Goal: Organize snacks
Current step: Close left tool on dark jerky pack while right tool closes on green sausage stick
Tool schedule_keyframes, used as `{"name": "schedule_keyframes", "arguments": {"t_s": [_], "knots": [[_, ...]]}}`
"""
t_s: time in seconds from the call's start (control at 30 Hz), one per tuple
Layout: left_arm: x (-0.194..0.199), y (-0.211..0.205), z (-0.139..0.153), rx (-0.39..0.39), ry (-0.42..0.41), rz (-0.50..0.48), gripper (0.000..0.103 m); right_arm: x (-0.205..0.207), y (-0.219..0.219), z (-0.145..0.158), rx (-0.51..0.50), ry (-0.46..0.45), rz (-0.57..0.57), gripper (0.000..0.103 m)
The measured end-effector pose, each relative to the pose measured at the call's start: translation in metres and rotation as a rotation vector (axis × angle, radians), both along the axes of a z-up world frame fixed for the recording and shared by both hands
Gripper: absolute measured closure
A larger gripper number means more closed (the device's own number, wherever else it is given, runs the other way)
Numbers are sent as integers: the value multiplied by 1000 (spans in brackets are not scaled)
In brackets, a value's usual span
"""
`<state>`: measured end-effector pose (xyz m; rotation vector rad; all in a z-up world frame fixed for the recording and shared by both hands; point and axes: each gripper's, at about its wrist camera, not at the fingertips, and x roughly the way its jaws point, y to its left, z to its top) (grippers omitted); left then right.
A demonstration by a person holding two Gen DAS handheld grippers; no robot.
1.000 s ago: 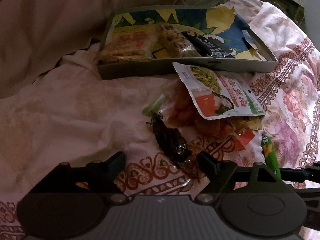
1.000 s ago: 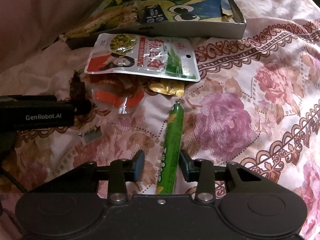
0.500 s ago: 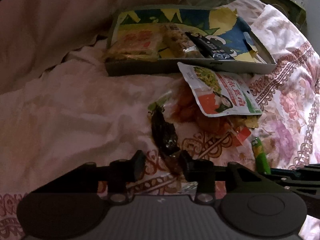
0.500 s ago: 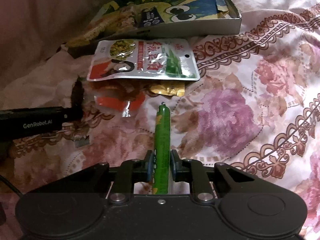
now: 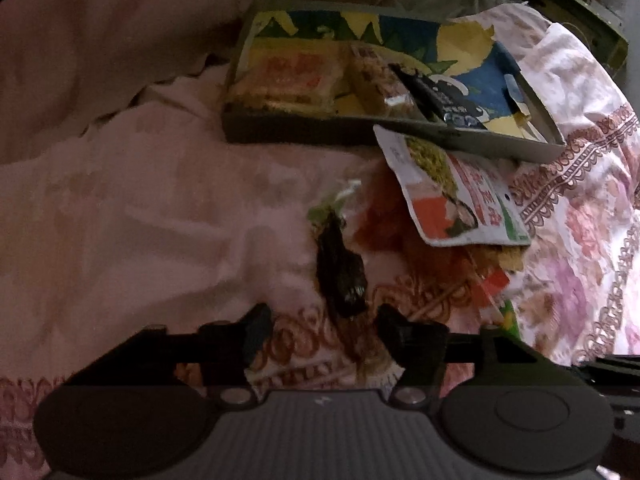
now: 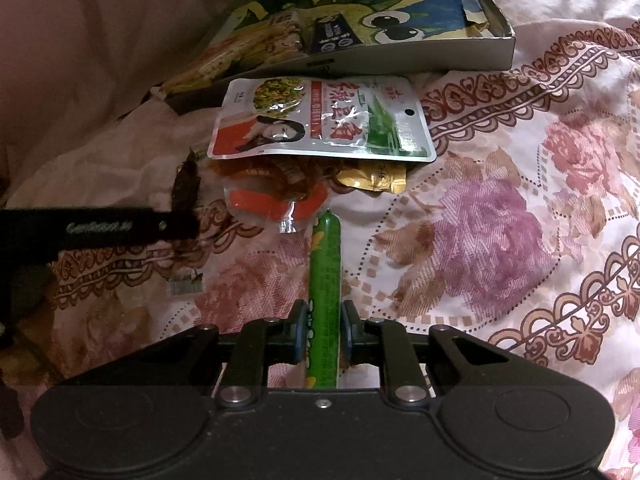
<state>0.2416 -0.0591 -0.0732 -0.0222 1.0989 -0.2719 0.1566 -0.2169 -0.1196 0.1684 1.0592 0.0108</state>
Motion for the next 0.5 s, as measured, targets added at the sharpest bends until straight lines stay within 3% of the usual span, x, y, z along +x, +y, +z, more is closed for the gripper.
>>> {"name": "schedule_keyframes", "arguments": {"t_s": [0.1, 0.2, 0.37, 0.5], "knots": [[2, -6, -4, 23, -24, -18, 25, 2, 2, 0, -17, -18, 12, 83], [1, -9, -5, 47, -46, -35, 28, 6, 7, -1, -31, -49, 30, 83], [-4, -9, 0, 64, -58, -49, 57, 8, 8, -1, -24, -71, 43, 83], [-13, -9, 5, 62, -50, -64, 65, 8, 9, -2, -21, -54, 43, 74]]}}
